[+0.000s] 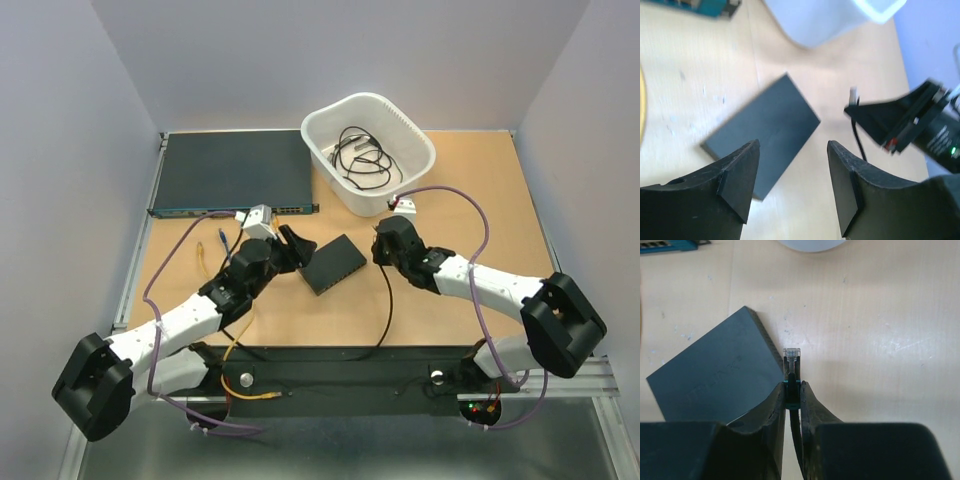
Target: Insert the plug into the switch port
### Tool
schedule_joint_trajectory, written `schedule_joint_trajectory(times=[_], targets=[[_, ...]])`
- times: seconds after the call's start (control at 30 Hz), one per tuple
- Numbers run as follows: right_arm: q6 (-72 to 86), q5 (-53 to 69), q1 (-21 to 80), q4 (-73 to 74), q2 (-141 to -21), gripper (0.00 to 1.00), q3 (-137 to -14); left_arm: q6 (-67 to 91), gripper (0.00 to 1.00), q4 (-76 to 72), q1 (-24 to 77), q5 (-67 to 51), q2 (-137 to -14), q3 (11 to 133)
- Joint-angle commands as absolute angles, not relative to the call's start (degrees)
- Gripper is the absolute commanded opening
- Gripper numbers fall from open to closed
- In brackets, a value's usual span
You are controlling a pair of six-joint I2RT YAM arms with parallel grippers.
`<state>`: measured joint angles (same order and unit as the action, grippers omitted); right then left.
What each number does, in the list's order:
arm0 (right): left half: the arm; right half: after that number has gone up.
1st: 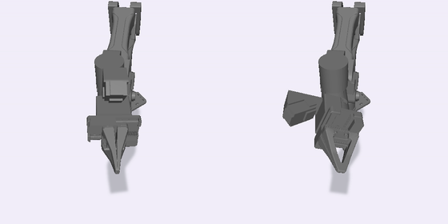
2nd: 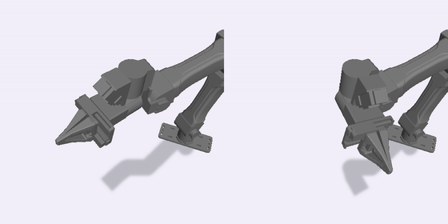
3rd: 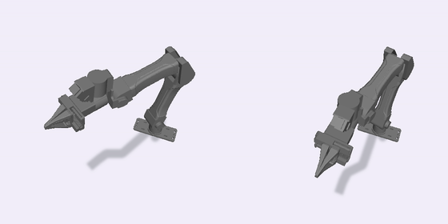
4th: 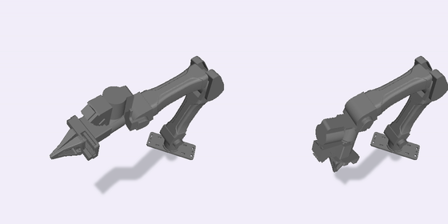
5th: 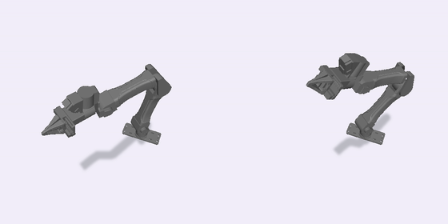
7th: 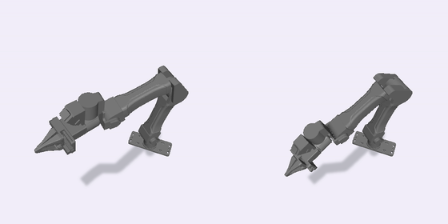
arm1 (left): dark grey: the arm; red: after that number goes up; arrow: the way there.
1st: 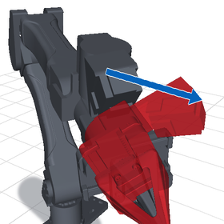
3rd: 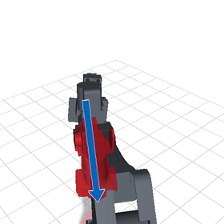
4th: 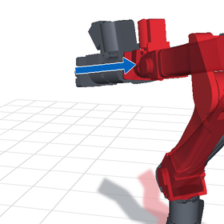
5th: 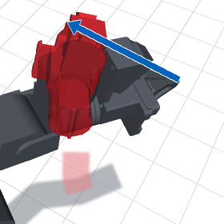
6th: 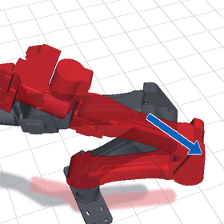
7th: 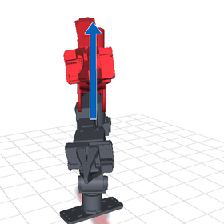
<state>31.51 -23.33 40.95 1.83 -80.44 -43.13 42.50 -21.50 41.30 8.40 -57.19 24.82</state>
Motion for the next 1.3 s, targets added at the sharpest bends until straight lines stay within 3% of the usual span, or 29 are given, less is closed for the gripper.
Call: schedule_joint_trajectory(times=[0.0,0.13,0.27,0.33,0.63,1.27], targets=[[32.43,-16.62,41.83,3.96,-77.52,0.00,-41.75,36.92,0.64,-18.98,38.86,11.61,-57.91,29.69],[32.34,-14.59,44.37,4.04,-77.43,0.00,-41.66,36.47,0.65,-22.04,35.35,9.32,-58.71,30.68],[34.27,-16.34,47.19,4.31,-75.42,0.00,-39.91,37.62,0.95,-27.94,27.98,2.75,-58.70,28.65],[34.80,-16.61,48.07,4.22,-75.15,0.01,-39.11,37.10,0.98,-28.21,25.77,0.90,-60.72,29.09],[35.94,-18.89,55.01,5.10,-78.92,0.00,-39.20,33.40,0.94,-33.48,23.47,-2.02,-68.37,30.85],[36.82,-20.04,59.59,5.19,-87.35,0.00,-41.92,32.87,0.86,-42.97,23.38,-9.14,-85.51,31.82]])
